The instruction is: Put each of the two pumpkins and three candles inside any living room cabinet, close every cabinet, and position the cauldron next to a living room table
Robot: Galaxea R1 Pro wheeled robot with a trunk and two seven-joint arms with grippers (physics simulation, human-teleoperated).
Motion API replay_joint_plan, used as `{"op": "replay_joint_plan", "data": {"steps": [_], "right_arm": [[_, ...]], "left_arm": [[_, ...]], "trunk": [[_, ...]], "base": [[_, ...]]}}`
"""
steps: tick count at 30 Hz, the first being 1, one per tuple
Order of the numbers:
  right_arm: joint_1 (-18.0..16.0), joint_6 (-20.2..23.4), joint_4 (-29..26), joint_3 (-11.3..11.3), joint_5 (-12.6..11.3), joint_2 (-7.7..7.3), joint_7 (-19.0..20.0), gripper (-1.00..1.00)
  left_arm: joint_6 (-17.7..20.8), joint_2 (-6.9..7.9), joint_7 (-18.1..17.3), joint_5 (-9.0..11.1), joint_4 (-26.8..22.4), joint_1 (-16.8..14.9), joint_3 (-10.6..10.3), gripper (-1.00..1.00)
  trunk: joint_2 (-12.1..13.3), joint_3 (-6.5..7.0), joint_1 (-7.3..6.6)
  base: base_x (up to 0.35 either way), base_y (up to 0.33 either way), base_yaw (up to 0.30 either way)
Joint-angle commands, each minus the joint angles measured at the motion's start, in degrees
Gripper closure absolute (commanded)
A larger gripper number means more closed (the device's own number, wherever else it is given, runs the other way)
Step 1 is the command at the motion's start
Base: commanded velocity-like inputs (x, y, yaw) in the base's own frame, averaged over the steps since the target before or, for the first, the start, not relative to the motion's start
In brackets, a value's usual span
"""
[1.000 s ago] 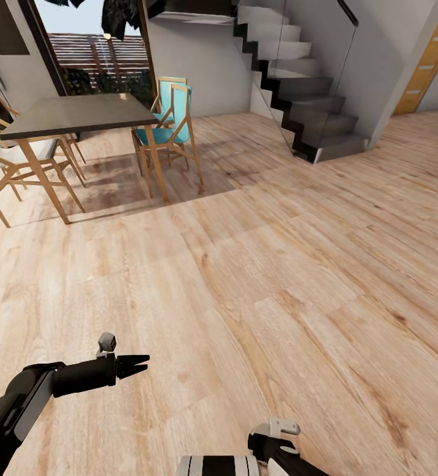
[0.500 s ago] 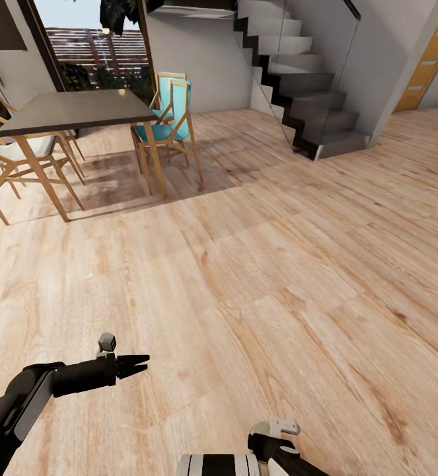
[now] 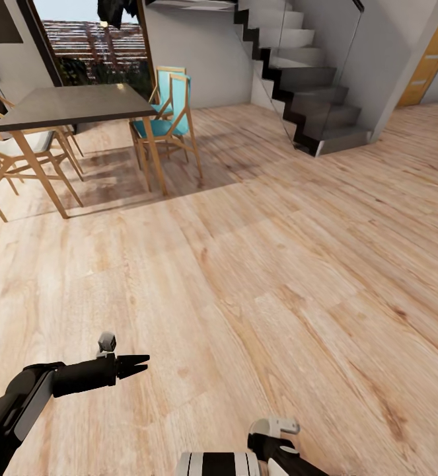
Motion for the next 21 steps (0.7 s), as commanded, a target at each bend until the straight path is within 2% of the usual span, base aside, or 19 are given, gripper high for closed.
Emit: {"op": "replay_joint_plan", "data": {"steps": [1, 20, 21], "right_arm": [[0.0, -0.2, 0.1, 0.4, -0.9, -0.02, -0.3, -1.00], [0.0, -0.9, 0.1, 0.4, -0.9, -0.11, -0.3, -1.00], [0.0, -0.9, 0.1, 0.4, -0.9, -0.11, -0.3, 1.00]], "left_arm": [[0.4, 0.01, -0.1, 0.2, 0.0, 0.0, 0.0, -1.00], [0.4, -0.03, -0.1, 0.2, 0.0, 0.0, -0.1, -1.00], [0.4, -0.01, -0.1, 0.2, 0.0, 0.0, -0.1, -1.00]], "trunk": [[0.0, -0.27, 0.02], [0.0, -0.27, 0.02], [0.0, -0.27, 0.02]], "base": [[0.000, 0.000, 0.000], [0.000, 0.000, 0.000], [0.000, 0.000, 0.000]]}}
